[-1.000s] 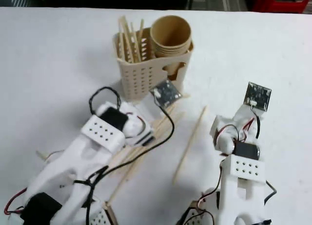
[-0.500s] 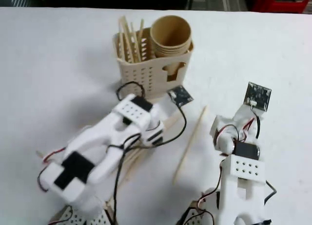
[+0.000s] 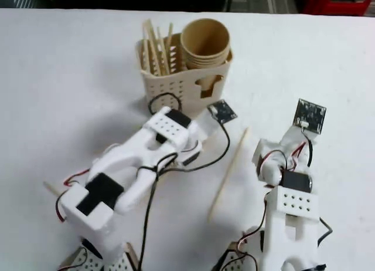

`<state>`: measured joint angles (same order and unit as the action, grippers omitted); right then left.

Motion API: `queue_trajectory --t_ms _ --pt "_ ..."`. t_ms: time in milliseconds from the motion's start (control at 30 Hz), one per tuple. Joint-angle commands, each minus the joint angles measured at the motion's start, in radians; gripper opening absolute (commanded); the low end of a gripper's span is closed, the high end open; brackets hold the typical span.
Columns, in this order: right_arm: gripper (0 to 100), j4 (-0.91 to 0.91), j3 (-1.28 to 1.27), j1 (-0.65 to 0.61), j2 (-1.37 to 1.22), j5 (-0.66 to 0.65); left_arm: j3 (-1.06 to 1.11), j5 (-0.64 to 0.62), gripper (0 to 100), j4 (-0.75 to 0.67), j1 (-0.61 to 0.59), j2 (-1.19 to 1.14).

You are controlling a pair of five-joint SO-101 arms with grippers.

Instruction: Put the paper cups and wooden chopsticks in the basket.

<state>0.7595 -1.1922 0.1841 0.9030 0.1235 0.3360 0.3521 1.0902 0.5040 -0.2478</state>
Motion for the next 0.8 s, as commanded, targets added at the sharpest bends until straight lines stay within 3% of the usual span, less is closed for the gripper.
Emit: queue_trajectory --t_ms 0,533,767 --pt "1.8 -0.015 0.009 0.013 0.03 0.002 -0.032 0.011 2 0.032 0.008 0.007" --pt "1.8 -0.015 0.009 0.013 0.031 0.002 -0.061 0.009 2 0.232 0.001 0.458" --pt "1.8 -0.015 0.009 0.015 0.031 0.002 -0.287 0.002 2 0.39 -0.001 0.556"
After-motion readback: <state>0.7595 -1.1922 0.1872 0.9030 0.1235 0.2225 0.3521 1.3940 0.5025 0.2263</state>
